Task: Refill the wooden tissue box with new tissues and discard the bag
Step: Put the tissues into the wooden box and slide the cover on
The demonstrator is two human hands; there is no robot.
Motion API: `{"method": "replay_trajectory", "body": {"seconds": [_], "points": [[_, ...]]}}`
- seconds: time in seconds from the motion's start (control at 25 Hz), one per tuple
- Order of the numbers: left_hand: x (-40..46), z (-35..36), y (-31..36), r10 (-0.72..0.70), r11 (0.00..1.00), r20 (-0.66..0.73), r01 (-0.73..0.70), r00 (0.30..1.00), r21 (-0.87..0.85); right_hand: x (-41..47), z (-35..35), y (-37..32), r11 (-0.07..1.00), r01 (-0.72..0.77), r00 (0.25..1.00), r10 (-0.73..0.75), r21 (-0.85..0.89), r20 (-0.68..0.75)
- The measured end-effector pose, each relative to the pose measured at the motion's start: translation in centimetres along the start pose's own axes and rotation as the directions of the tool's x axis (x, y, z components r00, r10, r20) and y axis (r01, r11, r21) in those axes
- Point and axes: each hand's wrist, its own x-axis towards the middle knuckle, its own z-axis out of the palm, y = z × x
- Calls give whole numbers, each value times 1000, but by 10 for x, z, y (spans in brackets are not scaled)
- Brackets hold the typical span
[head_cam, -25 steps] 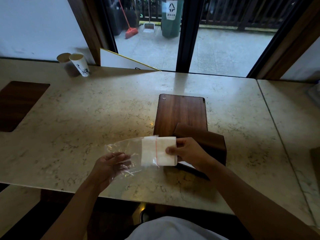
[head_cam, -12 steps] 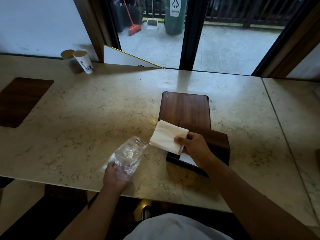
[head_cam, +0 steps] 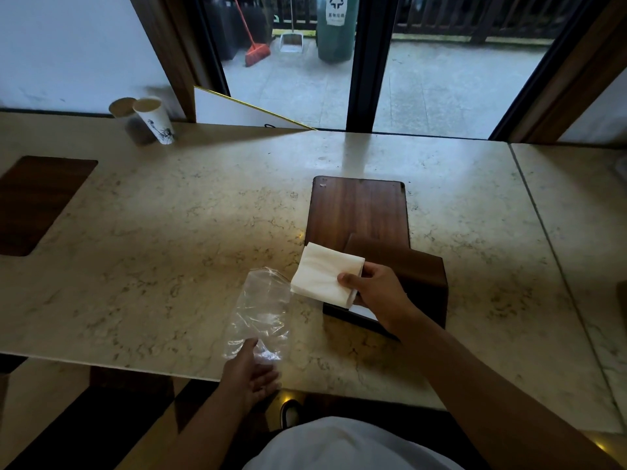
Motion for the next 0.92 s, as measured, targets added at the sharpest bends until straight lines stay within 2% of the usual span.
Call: {"method": "replay_trajectory", "body": {"seconds": [0.16, 0.28, 0.36, 0.44, 0.52, 0.6, 0.76, 0.92], "points": [[-3, -13, 2, -185, 964, 186, 142, 965, 225, -2, -2, -1, 1000, 4, 1000, -4, -11, 28], [-11, -5, 26, -166, 949, 301, 69, 939, 309, -6, -2, -7, 1000, 2, 996, 0, -26, 88], [-19, 13, 47, -111, 965, 405, 2, 908, 262, -9, -2, -10, 1000, 1, 987, 2, -16, 159], [-28, 33, 66, -45, 994, 538, -14, 842, 104, -14, -3, -12, 1000, -16, 974, 10, 24, 226], [-34, 45, 83, 7, 991, 682, 87, 731, -104, -19, -5, -15, 996, -60, 960, 41, 62, 276], [-40, 53, 97, 44, 981, 759, 117, 650, -157, -22, -9, -16, 995, -89, 954, 71, 51, 290], [-43, 68, 107, 101, 988, 698, -156, 709, 15, -21, -18, -13, 996, -93, 972, 93, -9, 214], [-46, 78, 109, 131, 946, 679, -296, 722, 133, -17, -26, -9, 993, -87, 984, 99, -84, 146]]}}
